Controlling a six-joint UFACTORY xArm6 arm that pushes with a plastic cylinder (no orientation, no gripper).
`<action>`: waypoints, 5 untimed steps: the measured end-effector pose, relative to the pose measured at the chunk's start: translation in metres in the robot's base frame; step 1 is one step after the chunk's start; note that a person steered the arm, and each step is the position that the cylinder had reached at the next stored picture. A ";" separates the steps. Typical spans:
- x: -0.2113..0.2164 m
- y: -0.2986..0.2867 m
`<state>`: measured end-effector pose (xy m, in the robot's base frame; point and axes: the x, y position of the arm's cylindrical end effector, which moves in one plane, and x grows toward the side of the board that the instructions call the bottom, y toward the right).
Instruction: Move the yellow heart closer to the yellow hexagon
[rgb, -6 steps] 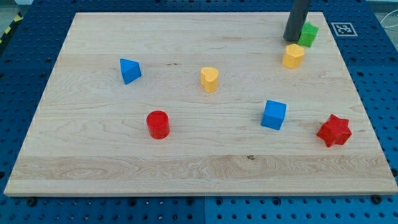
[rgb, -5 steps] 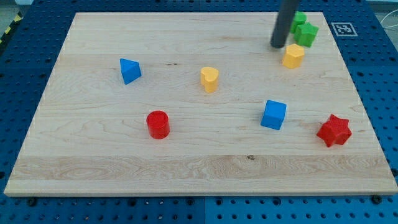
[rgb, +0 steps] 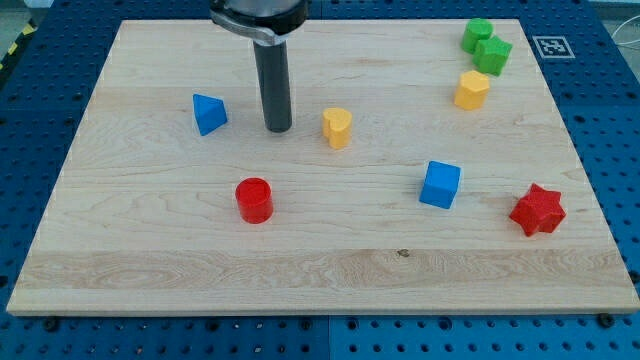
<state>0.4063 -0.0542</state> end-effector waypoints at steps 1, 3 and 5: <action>0.011 0.016; 0.011 0.058; 0.011 0.113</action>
